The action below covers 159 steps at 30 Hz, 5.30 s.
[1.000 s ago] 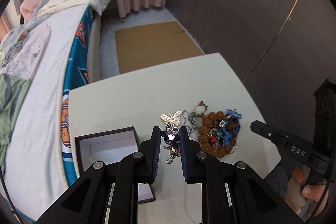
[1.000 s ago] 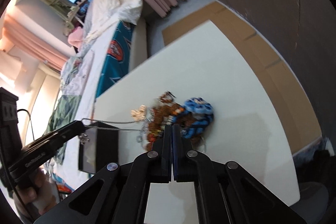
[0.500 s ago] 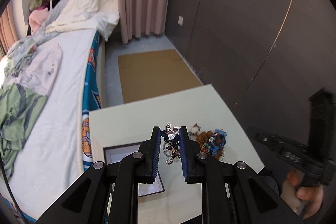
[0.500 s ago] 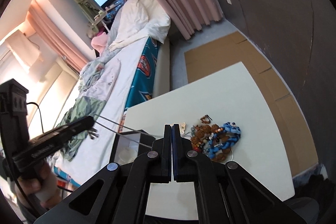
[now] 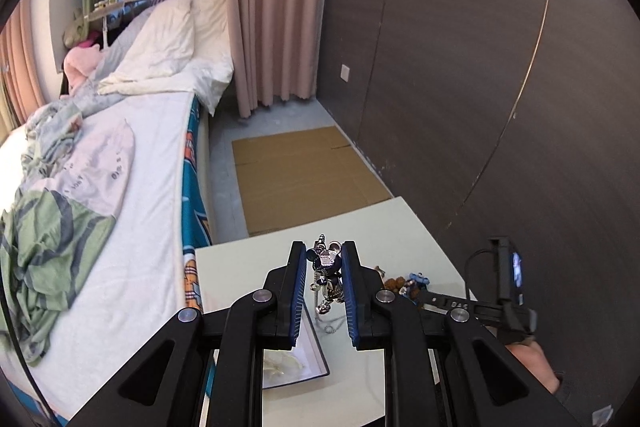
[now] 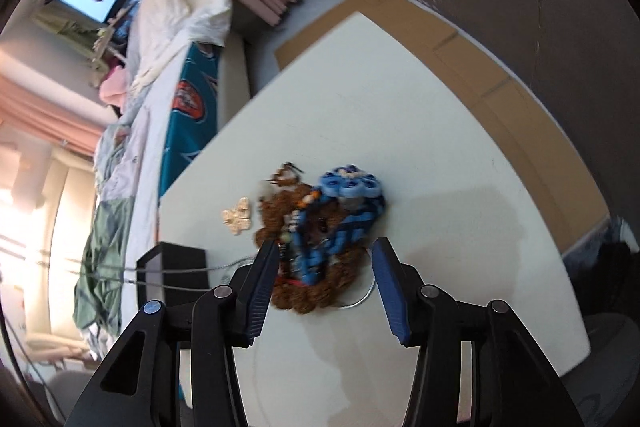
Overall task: Organize jewelry
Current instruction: 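Lift the chain with the left gripper while the right carries the blue bracelet to the box, then release the blue bracelet and chain into the black box, then grasp the brown bead bracelet with the left gripper and lift it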
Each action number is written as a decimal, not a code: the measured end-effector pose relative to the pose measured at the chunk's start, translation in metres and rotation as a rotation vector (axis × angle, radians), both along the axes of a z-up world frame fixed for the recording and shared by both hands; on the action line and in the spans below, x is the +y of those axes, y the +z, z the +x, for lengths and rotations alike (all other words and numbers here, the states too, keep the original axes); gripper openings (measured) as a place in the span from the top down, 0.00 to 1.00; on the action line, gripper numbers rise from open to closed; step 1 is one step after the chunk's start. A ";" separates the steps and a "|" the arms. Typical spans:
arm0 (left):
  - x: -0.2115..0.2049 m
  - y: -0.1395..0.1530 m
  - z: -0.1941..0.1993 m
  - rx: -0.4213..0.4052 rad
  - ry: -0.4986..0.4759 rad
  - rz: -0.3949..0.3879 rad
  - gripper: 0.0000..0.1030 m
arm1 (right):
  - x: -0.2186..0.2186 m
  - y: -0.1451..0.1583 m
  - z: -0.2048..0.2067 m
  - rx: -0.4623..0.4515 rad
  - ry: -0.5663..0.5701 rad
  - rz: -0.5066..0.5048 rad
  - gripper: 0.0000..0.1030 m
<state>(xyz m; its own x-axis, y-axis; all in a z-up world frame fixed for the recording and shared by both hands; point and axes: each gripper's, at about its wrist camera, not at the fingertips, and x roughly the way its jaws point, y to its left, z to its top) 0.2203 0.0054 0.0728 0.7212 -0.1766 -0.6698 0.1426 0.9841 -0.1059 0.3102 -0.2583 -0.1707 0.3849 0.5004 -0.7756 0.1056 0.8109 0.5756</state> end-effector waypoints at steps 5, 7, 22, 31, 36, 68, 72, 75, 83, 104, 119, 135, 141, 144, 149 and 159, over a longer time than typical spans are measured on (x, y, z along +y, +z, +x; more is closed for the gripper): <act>0.005 0.017 -0.005 -0.037 0.013 0.006 0.82 | 0.001 -0.015 0.013 0.031 -0.018 -0.005 0.55; 0.006 0.026 -0.006 -0.055 0.016 0.013 0.82 | 0.001 -0.018 0.015 0.039 -0.020 0.000 0.84; 0.013 0.066 -0.017 -0.148 0.036 0.045 0.82 | 0.008 0.088 -0.031 -0.237 0.051 0.014 0.86; 0.022 0.086 -0.024 -0.199 0.058 0.054 0.82 | 0.027 0.138 -0.063 -0.358 0.119 0.021 0.86; 0.024 0.093 -0.027 -0.216 0.061 0.057 0.82 | 0.040 0.152 -0.069 -0.393 0.147 0.017 0.86; 0.024 -0.074 0.020 0.131 0.042 -0.076 0.82 | 0.074 0.118 -0.072 -0.322 0.215 -0.022 0.86; 0.024 -0.096 0.031 0.184 0.037 -0.109 0.82 | 0.079 0.115 -0.070 -0.314 0.225 -0.019 0.86; 0.031 -0.110 0.038 0.234 0.056 -0.139 0.81 | 0.085 0.114 -0.067 -0.310 0.242 -0.008 0.86; 0.069 -0.109 0.023 0.212 0.134 -0.196 0.26 | 0.117 0.113 -0.056 -0.315 0.312 0.022 0.86; 0.118 -0.104 -0.007 0.175 0.207 -0.173 0.26 | 0.179 0.064 -0.027 -0.171 0.425 0.003 0.50; 0.038 -0.103 0.012 0.189 0.036 -0.128 0.26 | 0.074 0.082 -0.036 -0.233 0.216 -0.057 0.34; -0.052 -0.125 0.044 0.267 -0.113 -0.109 0.45 | -0.017 0.064 -0.042 -0.171 0.056 -0.094 0.34; -0.076 -0.151 0.056 0.340 -0.131 -0.090 0.54 | -0.034 0.058 -0.044 -0.166 0.034 -0.085 0.34; -0.085 -0.162 0.064 0.371 -0.134 -0.075 0.59 | -0.041 0.053 -0.044 -0.158 0.027 -0.082 0.34; -0.092 -0.178 0.078 0.402 -0.137 -0.049 0.62 | -0.052 0.044 -0.048 -0.133 0.011 -0.084 0.34; -0.102 -0.204 0.106 0.468 -0.148 -0.050 0.67 | -0.066 0.036 -0.053 -0.104 -0.017 -0.094 0.34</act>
<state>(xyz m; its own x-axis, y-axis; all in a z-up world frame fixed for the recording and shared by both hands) 0.3262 -0.0969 -0.1313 0.3101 -0.2948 -0.9038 0.2061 0.9489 -0.2389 0.2576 -0.3244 -0.1348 0.4737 0.4202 -0.7740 0.0632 0.8603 0.5058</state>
